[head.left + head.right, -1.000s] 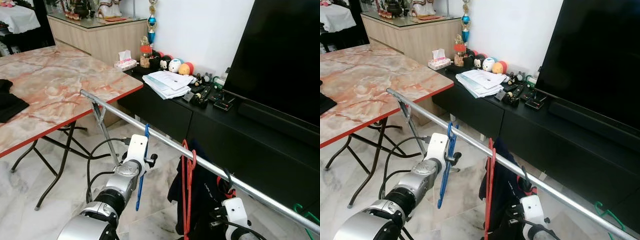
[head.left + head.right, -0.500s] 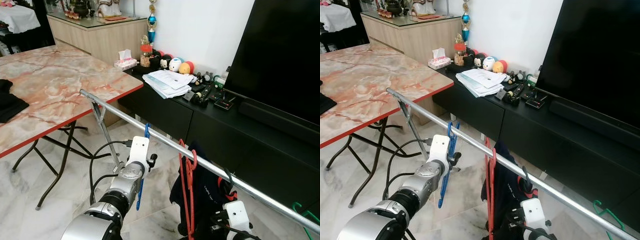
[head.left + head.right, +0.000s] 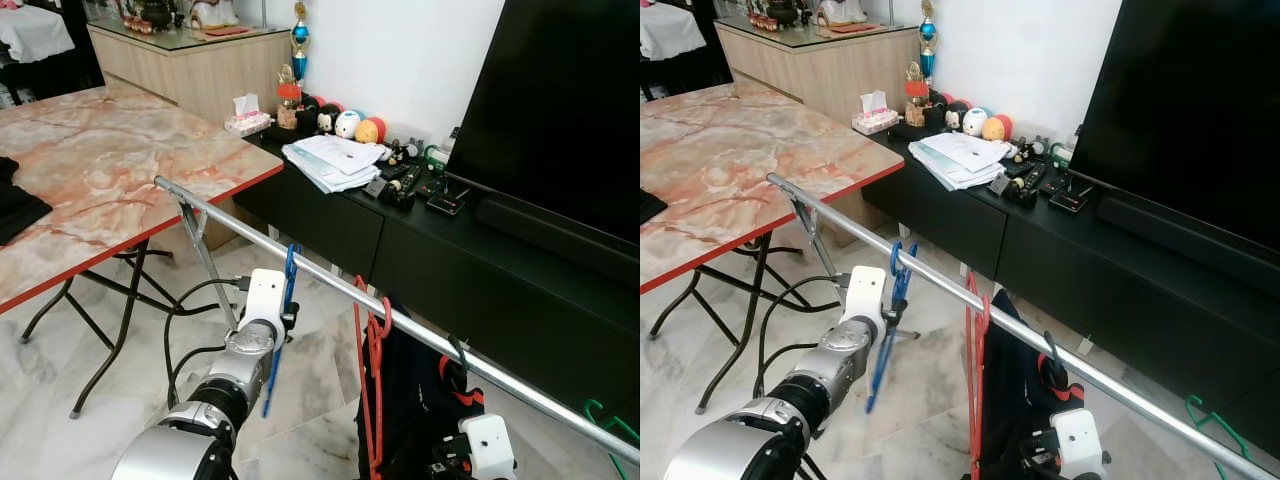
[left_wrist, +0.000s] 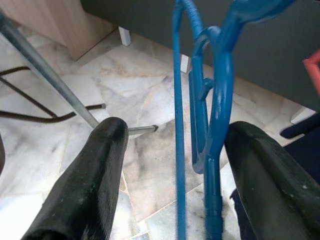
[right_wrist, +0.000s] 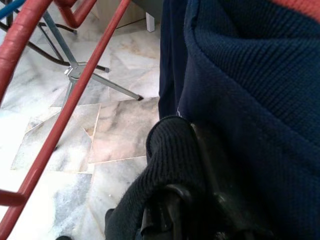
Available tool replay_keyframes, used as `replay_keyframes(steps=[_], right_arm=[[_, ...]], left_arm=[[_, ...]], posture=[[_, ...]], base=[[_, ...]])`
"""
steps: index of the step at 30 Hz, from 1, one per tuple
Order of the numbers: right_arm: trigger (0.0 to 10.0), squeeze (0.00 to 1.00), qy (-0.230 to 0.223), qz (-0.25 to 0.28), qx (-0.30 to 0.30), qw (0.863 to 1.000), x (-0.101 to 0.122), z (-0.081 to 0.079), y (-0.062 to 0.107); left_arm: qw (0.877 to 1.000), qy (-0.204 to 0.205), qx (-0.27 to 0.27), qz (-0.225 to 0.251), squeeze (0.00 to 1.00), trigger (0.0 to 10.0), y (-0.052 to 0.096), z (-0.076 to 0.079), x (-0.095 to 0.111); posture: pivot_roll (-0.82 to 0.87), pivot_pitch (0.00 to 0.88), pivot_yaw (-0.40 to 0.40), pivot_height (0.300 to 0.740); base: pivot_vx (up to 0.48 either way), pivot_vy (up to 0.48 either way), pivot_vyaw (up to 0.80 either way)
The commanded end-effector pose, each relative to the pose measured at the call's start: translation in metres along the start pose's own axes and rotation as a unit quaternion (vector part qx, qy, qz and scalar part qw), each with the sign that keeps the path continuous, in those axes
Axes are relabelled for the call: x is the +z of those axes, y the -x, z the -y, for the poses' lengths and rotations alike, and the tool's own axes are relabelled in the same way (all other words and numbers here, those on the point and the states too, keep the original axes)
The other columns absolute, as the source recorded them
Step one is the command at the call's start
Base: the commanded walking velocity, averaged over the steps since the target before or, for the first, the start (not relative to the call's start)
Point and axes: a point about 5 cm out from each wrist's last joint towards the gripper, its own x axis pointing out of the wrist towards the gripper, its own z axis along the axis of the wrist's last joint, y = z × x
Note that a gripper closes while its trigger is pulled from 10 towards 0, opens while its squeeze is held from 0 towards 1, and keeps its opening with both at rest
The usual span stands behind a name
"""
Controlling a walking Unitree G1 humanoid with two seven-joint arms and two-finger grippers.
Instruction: Hang hanger
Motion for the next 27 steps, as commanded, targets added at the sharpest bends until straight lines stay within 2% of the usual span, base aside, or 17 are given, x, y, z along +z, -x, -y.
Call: replay_keyframes(steps=[1,9,10,19,27], right_arm=[[10.0,0.0,-0.005,0.002,-0.01,1.0,0.0024,0.0045,0.0051],[10.0,0.0,-0.006,-0.004,-0.012,1.0,0.0032,0.0029,0.0099],[10.0,0.0,-0.006,-0.005,-0.013,1.0,0.0034,0.0026,0.0102],[10.0,0.0,-0.008,-0.008,-0.014,1.0,0.0048,0.002,0.0094],[10.0,0.0,-0.009,-0.01,-0.013,1.0,0.0056,0.0013,0.0067]], left_arm=[[1.0,-0.001,0.001,0.0,0.0,10.0,-0.0014,-0.0003,0.0043],[1.0,0.002,-0.01,-0.008,0.0,10.0,-0.0016,-0.0006,0.0023],[1.0,0.002,-0.012,-0.009,0.0,0.1,-0.0016,-0.0007,0.0021],[0.999,0.0,-0.04,-0.009,0.0,0.0,-0.0014,0.003,0.0021],[0.999,0.0,-0.039,-0.008,0.0,0.0,-0.0016,0.0014,0.003]], posture=[[-0.06,0.063,-0.02,0.74],[-0.06,0.07,-0.018,0.74],[-0.06,0.071,-0.018,0.74],[-0.06,0.069,-0.017,0.74],[-0.06,0.058,-0.014,0.74]], base=[[0.0,0.0,0.0],[0.0,0.0,0.0],[0.0,0.0,0.0],[0.0,0.0,0.0],[0.0,0.0,0.0]])
